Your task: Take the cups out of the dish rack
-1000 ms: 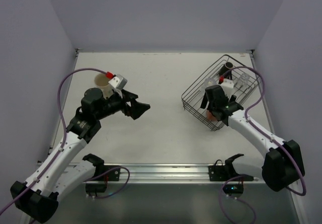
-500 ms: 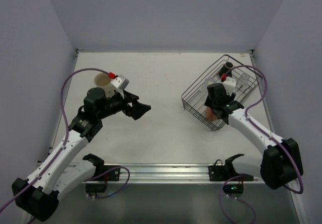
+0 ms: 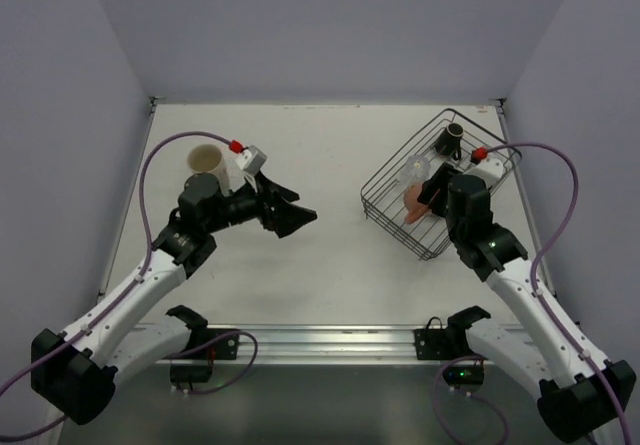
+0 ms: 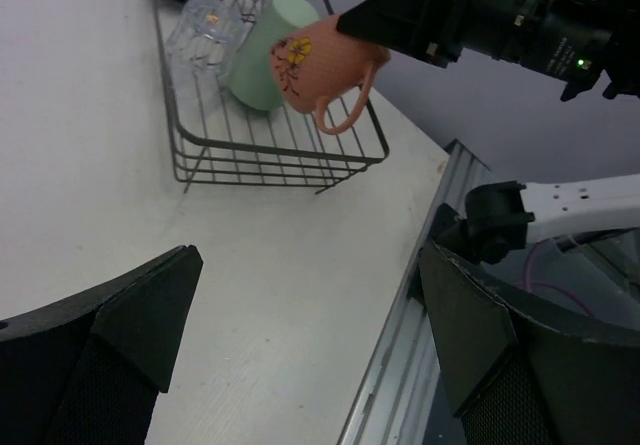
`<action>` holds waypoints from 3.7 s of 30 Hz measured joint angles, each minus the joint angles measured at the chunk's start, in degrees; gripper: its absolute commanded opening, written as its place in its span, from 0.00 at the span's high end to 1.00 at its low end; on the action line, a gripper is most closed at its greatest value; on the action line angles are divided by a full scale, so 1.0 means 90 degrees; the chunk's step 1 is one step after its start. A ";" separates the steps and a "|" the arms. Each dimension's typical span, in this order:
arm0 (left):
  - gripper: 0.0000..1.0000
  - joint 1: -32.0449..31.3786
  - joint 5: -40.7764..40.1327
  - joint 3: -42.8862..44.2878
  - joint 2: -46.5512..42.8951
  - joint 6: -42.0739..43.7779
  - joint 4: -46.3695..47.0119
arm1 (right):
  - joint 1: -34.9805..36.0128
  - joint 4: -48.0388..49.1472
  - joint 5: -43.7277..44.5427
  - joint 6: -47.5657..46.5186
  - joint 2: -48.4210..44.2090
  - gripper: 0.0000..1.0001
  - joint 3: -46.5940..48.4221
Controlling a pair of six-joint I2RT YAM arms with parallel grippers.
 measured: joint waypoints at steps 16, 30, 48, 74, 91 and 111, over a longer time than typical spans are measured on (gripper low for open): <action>0.09 -0.1858 -0.0233 0.0121 0.3254 -0.2361 0.4039 | -0.0816 0.0576 -0.2266 0.0503 -0.1588 0.67 0.0000; 0.22 -0.1962 -0.0253 0.1379 0.4709 -0.3206 0.5848 | -0.0882 0.0721 -0.3422 0.0886 -0.1790 0.67 -0.0056; 0.24 -0.2011 -0.1763 0.1336 0.3529 -0.2803 0.3990 | -0.0889 0.0872 -0.3507 0.1103 -0.1688 0.69 -0.0146; 0.26 -0.2249 -0.1205 0.0299 0.3764 -0.4940 0.5472 | -0.0918 0.1596 -0.3667 0.1671 -0.1574 0.69 -0.0311; 0.67 -0.2421 -0.1287 0.0491 0.4461 -0.5836 0.6496 | -0.0962 0.2720 -0.3752 0.2251 -0.1586 0.69 -0.0891; 1.00 -0.2348 -0.2084 0.1474 0.3325 -0.3160 0.2914 | -0.0947 0.2458 -0.4342 0.2076 -0.2023 0.03 -0.1326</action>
